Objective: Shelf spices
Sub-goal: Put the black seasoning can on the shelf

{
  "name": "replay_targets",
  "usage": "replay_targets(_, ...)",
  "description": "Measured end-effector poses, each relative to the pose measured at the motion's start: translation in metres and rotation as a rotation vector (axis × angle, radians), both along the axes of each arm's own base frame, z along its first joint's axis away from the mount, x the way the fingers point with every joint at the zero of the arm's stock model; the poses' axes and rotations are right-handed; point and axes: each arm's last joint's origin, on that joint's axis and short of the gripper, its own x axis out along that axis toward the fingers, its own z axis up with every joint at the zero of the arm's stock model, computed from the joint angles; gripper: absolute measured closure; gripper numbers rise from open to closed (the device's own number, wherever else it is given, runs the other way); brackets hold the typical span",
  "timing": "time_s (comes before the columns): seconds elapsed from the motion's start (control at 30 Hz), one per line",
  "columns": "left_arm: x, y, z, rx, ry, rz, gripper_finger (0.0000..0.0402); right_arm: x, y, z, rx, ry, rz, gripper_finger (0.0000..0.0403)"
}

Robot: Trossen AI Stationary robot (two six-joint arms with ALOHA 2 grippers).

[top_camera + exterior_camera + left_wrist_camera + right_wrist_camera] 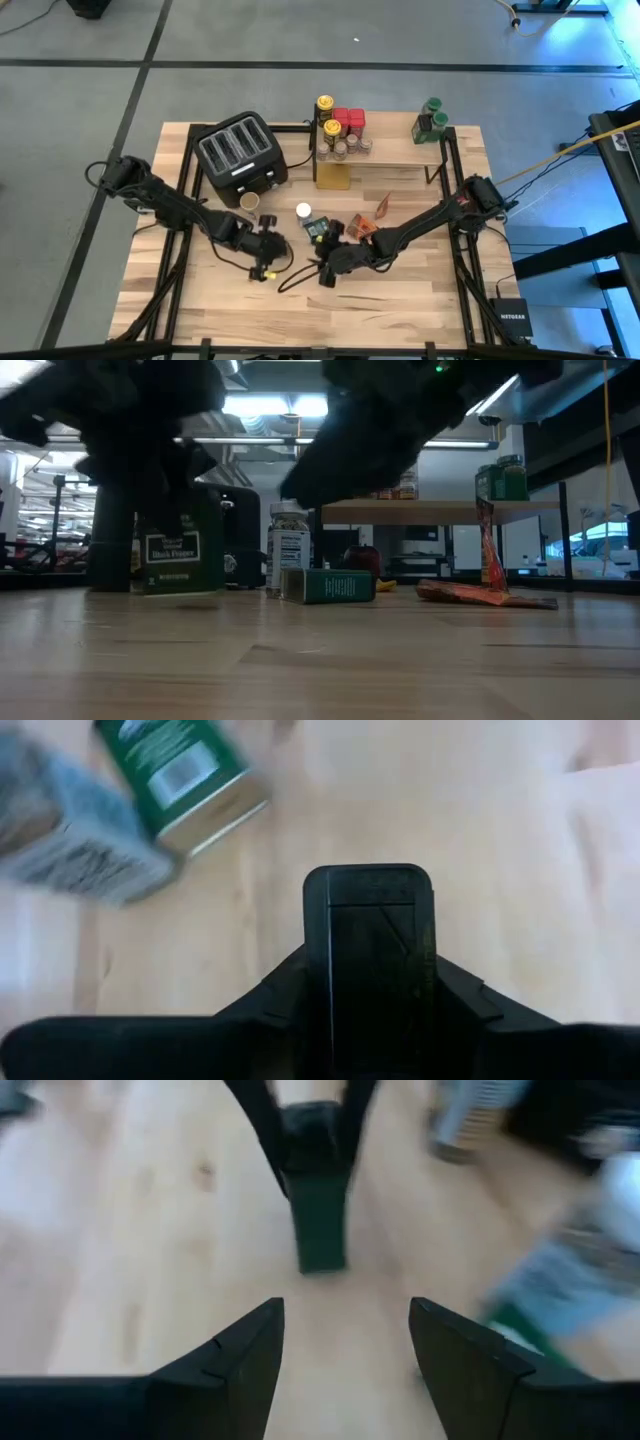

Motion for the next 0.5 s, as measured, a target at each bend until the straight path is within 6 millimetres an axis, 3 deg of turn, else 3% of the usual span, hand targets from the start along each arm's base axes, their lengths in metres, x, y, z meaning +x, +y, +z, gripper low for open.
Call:
replay_targets(0.23, 0.0, -0.016, 0.004, -0.003, -0.068, -0.089, 0.028, 0.022, 0.01, -0.033, 0.023, -0.135, 0.088, 0.0166)
replay_targets(0.5, 0.0, -0.018, 0.004, -0.01, -0.072, -0.088, 0.0282, 0.037, 0.016, -0.012, 0.024, -0.232, 0.106, 0.0102)
